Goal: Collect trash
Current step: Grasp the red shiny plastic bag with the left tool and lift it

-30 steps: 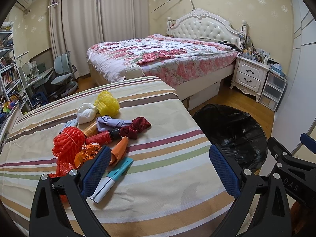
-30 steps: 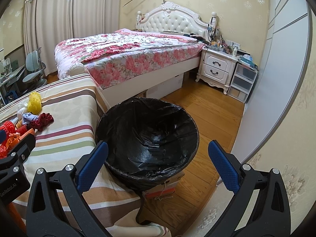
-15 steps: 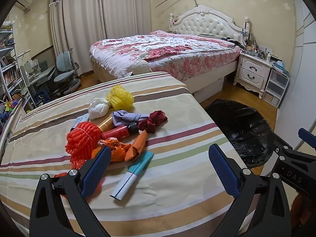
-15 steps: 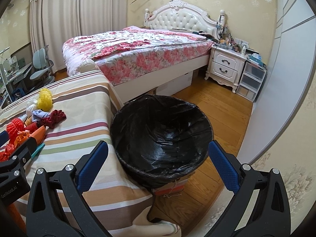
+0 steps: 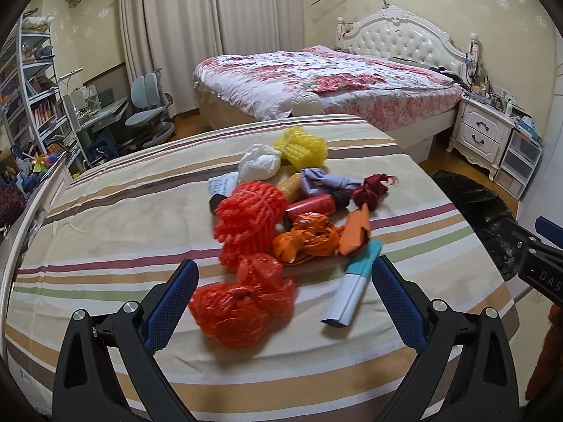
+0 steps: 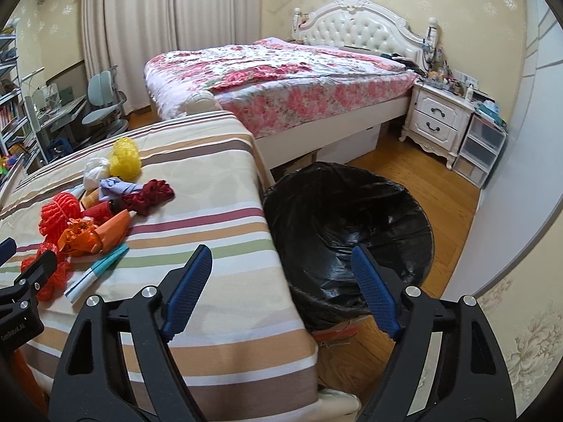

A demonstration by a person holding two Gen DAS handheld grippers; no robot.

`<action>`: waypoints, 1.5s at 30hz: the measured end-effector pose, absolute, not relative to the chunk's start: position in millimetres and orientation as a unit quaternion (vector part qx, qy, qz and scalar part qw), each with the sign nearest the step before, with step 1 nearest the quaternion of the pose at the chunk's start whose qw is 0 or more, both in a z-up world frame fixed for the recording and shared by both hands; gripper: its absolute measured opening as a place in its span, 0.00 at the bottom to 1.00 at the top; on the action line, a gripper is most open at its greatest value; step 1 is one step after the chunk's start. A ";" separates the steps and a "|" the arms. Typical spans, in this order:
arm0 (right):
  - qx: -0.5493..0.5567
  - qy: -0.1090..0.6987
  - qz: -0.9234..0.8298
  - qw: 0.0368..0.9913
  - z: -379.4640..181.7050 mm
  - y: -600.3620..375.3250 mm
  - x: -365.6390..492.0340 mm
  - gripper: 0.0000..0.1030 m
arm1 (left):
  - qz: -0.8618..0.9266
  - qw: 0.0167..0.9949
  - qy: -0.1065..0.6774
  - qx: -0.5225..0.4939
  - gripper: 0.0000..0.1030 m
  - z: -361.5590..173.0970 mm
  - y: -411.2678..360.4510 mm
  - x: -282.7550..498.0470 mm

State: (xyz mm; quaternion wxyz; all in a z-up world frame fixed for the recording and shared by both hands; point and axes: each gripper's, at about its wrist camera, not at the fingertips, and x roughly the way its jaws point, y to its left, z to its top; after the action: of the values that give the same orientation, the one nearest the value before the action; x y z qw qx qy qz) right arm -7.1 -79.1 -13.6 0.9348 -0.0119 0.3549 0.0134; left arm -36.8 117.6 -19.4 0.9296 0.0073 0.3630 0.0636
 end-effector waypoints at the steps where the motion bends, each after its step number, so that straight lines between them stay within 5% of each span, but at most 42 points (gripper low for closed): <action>1: -0.015 0.355 0.016 0.935 -12.8 -75.8 -6.4 0.77 | 0.068 0.928 0.365 0.003 0.93 -20.4 122.7 -38.1; 19: -0.050 0.358 0.045 0.931 -8.7 -31.4 -7.5 0.77 | 0.078 0.915 0.393 -0.055 0.93 -43.1 175.6 -48.7; 20: -0.050 0.359 0.045 0.931 -9.3 -30.7 -7.5 0.77 | 0.075 0.915 0.392 -0.055 0.91 -44.0 174.8 -48.6; 22: -0.050 0.360 0.046 0.930 -11.1 -29.6 -7.3 0.77 | 0.061 0.915 0.395 -0.057 0.71 -45.9 173.6 -47.8; 28: -0.048 0.365 0.046 0.928 -15.3 -30.7 -6.2 0.77 | 0.030 0.911 0.406 -0.064 0.50 -51.1 168.9 -46.3; 45: -0.058 0.354 0.089 0.929 -4.8 1.5 -2.5 0.77 | 0.073 0.927 0.361 -0.079 0.46 -17.3 200.5 -66.3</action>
State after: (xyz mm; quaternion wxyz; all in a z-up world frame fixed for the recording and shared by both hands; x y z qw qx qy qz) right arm -2.5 1.5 -4.8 0.9294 -0.0581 0.3536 0.0885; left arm -66.3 200.5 -17.3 0.9265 -0.0793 0.3606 0.0727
